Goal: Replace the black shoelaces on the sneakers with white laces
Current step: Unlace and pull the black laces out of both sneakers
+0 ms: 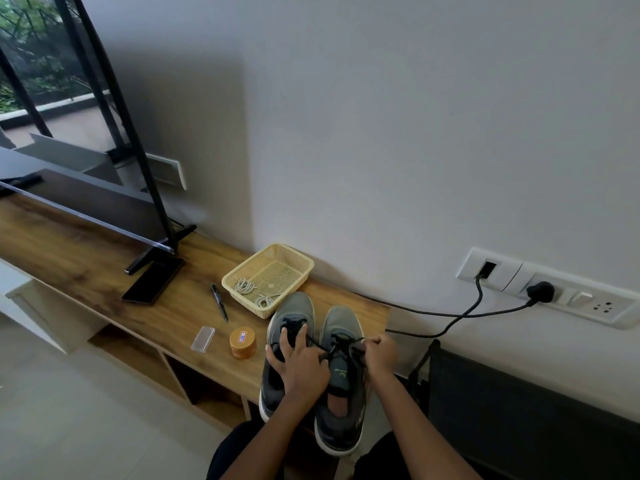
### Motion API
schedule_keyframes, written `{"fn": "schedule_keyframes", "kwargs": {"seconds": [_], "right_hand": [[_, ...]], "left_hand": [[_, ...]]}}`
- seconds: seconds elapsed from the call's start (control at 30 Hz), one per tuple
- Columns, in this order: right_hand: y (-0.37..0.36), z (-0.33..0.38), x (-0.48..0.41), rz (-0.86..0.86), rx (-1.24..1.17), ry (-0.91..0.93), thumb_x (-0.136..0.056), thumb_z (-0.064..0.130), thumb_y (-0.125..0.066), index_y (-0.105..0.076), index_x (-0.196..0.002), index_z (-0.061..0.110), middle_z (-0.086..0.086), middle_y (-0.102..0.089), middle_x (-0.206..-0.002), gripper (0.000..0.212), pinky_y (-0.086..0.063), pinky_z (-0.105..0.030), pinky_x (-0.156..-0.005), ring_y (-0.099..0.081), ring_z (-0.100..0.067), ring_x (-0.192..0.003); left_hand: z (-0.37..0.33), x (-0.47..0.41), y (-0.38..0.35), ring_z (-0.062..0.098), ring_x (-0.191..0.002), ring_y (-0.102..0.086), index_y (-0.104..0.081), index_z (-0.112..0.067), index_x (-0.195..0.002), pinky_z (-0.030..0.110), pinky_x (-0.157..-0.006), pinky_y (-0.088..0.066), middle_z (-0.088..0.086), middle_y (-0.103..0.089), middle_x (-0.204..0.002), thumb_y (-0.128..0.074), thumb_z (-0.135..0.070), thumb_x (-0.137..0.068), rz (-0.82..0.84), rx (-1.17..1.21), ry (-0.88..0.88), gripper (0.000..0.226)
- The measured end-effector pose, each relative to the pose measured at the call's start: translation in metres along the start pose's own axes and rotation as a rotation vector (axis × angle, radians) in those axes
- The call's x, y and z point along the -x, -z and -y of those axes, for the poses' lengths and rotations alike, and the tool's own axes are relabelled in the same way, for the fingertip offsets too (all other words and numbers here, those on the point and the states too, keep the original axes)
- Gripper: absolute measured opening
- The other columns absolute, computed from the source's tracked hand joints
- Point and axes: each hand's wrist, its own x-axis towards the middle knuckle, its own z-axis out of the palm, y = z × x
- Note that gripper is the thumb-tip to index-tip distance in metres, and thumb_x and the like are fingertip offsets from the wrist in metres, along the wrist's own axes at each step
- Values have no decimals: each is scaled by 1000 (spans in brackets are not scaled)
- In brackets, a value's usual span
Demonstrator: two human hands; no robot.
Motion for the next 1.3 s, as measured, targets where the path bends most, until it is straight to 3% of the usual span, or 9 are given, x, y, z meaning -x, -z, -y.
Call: {"fn": "schedule_keyframes", "kwargs": {"seconds": [0.17, 0.27, 0.37, 0.47, 0.57, 0.73, 1.03, 1.17, 1.3], "right_hand": [[4, 2, 11, 68, 84, 154, -80, 4, -61, -58, -83, 10, -5, -55, -92, 7, -38, -30, -69, -51, -21, -94], [7, 7, 20, 85, 254, 352, -80, 12, -62, -63, -101, 17, 4, -42, -105, 22, -30, -26, -80, -33, -15, -107], [3, 8, 28, 117, 595, 614, -79, 25, -67, -71, -96, 22, 2, -52, -115, 17, -37, -30, -90, -39, -23, -113], [-2, 3, 33, 158, 796, 734, -65, 17, -79, -72, -74, 20, -2, -62, -104, 11, -50, -41, -73, -53, -34, -105], [-4, -2, 32, 80, 746, 777, -60, 13, -82, -69, -62, 18, -1, -63, -88, 14, -51, -36, -56, -59, -31, -88], [-2, 2, 30, 21, 516, 599, -89, 15, -56, -64, -83, 11, 1, -48, -104, 11, -38, -23, -67, -40, -16, -99], [23, -14, -2, -139, 263, -8, -92, 12, -47, -65, -83, 7, -12, -61, -101, 21, -24, -32, -72, -51, -30, -101], [30, -13, -2, -43, 250, 11, -88, 9, -51, -65, -86, 10, -10, -65, -99, 15, -26, -32, -90, -55, -28, -99], [24, 13, 15, -9, 399, 297, -84, 19, -60, -65, -106, 20, 1, -52, -115, 23, -29, -31, -94, -41, -25, -117]], "left_hand": [[-1, 3, 2, 27, -144, 14, -66, -36, -110, 59, -110, 12, -10, -4, -159, -48, -39, -93, -14, -51, -10, 25], [1, 2, 3, 28, -144, 16, -66, -36, -111, 59, -109, 13, -10, -3, -159, -47, -40, -94, 0, -82, -25, 25], [-2, 3, 5, 29, -144, 16, -65, -36, -111, 60, -110, 12, -10, -2, -159, -47, -40, -94, 14, -79, -19, 25], [-3, 6, 6, 28, -144, 16, -65, -36, -110, 59, -109, 13, -11, -3, -158, -47, -40, -95, 14, -78, -3, 25], [-3, 6, 8, 27, -144, 16, -66, -35, -109, 59, -109, 13, -12, -3, -158, -46, -39, -95, 12, -78, 1, 25], [-7, 7, 8, 23, -144, 17, -68, -32, -105, 52, -93, 31, -14, -8, -158, -44, -40, -94, -29, -105, 5, 27], [-7, 10, 7, 25, -143, 21, -68, -31, -103, 55, -96, 26, -13, -3, -159, -41, -40, -95, -40, -156, -4, 29], [-9, 10, 5, 25, -144, 19, -68, -30, -102, 55, -97, 25, -13, -3, -159, -41, -38, -95, -40, -158, -14, 28], [-6, 10, 5, 26, -144, 17, -68, -31, -103, 54, -98, 22, -12, -4, -159, -42, -38, -95, -44, -153, -21, 28]]}}
